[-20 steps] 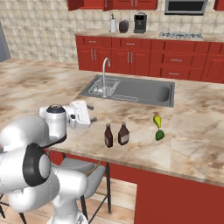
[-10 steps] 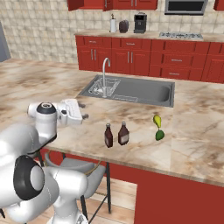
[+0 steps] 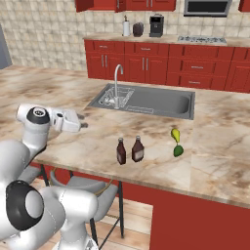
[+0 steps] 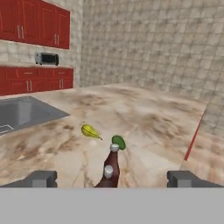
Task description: Move the ketchup and ketchup from the cabinet to the dining counter.
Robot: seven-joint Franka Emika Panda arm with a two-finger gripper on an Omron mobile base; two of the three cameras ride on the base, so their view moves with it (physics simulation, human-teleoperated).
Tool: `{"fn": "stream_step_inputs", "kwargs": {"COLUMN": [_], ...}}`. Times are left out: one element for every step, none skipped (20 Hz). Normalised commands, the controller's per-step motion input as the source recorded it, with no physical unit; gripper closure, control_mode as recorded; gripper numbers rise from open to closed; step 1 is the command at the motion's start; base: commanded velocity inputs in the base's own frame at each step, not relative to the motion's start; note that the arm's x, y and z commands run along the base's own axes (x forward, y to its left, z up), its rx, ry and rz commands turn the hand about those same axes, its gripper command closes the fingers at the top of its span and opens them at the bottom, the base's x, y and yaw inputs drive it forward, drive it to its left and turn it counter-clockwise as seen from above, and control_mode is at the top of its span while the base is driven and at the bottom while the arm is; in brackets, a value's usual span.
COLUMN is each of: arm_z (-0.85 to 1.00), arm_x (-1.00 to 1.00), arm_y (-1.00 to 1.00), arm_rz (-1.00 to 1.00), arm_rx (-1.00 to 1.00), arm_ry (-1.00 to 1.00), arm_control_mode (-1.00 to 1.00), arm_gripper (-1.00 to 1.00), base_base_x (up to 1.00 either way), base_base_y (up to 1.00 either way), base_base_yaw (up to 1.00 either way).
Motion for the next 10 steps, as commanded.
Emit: {"fn": "stream_step_inputs", "kwargs": {"arm_z": [0.15,0.12,0.12,0.11,0.10,0.12,0.12,0.12,0.14,0.13], "arm_x": [-0.27,-0.29,-0.31,-0.31,-0.31,-0.29,-0.29,-0.29,-0.27,-0.28], "arm_y": [0.31,0.29,0.26,0.24,0.23,0.23,0.23,0.22,0.21,0.21], "arm_rz": [0.07,0.07,0.09,0.10,0.15,0.17,0.18,0.19,0.21,0.22], "arm_rx": [0.00,0.00,0.00,0.00,0.00,0.00,0.00,0.00,0.00,0.01], "arm_ry": [0.18,0.18,0.18,0.18,0.18,0.19,0.19,0.19,0.19,0.18], "arm_control_mode": [-1.00,-1.00,-1.00,-1.00,-1.00,-1.00,-1.00,-1.00,-1.00,-1.00], "arm_gripper": [-1.00,-1.00,-1.00,-1.00,-1.00,-1.00,-1.00,-1.00,-1.00,-1.00], "base_base_x": [0.00,0.00,0.00,0.00,0.00,0.00,0.00,0.00,0.00,0.00], "base_base_y": [0.00,0.00,0.00,0.00,0.00,0.00,0.00,0.00,0.00,0.00], "base_base_yaw": [0.00,0.00,0.00,0.00,0.00,0.00,0.00,0.00,0.00,0.00]}}
